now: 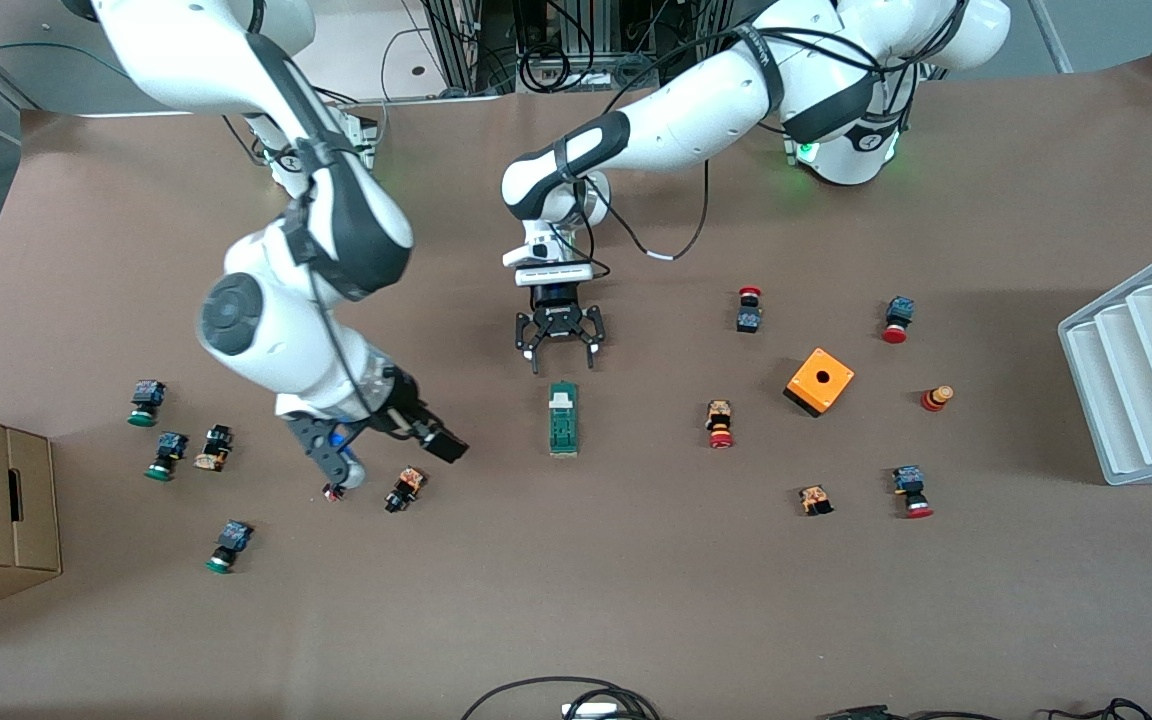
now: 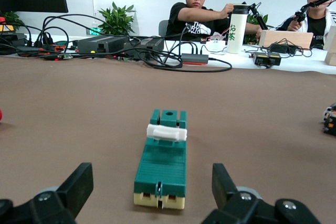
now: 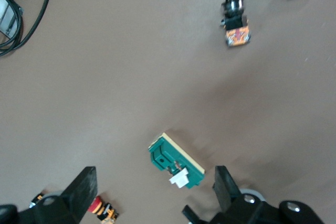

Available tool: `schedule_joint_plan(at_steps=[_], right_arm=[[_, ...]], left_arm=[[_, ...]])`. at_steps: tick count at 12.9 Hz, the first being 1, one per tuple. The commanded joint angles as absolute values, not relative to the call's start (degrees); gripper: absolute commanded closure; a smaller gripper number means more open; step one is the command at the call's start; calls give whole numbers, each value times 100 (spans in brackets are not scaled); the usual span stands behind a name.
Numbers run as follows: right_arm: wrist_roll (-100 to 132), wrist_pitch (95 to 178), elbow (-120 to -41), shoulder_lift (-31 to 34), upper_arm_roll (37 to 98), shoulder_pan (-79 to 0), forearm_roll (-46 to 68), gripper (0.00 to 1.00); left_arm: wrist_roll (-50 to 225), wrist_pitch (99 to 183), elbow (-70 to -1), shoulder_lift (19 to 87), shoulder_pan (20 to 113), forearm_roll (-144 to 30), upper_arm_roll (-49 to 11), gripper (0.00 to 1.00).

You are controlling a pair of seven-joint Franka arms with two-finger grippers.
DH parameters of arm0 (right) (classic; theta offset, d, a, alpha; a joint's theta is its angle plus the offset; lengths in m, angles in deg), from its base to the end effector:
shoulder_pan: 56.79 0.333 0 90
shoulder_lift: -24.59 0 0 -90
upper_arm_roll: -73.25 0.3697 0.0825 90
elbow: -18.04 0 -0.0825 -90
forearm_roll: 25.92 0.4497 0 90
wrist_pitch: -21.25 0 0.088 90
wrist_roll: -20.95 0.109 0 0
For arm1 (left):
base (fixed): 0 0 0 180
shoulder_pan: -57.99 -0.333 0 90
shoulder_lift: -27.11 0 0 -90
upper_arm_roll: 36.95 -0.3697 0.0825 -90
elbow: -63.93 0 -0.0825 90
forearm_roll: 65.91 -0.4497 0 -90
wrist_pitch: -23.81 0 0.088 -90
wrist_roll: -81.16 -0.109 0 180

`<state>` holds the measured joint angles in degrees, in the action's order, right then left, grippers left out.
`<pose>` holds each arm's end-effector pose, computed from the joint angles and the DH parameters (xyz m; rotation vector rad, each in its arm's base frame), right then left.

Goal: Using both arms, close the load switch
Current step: 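Grasp the switch base with the right gripper while the left gripper lowers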

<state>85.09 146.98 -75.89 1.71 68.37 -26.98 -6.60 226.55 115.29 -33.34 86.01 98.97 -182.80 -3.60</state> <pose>0.6832 0.3399 0.4207 -2.5933 1.1757 0.0967 0.3290 -0.6431 0.0565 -2.4566 -0.1738 -1.9093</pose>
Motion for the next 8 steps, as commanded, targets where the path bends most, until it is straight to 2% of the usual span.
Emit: schedule_joint_plan(at_steps=[1,8], right_arm=[[9141,14973,-7425,-54,6781,-2437,-553,0],[9768,15124,-7425,-143,6772,-2172,-571,0]], left_arm=[[22592,11504,-3179,8766,9894,-18403,-346,0],[22539,11574,-2880,8986,9895,-18623,-513,0]])
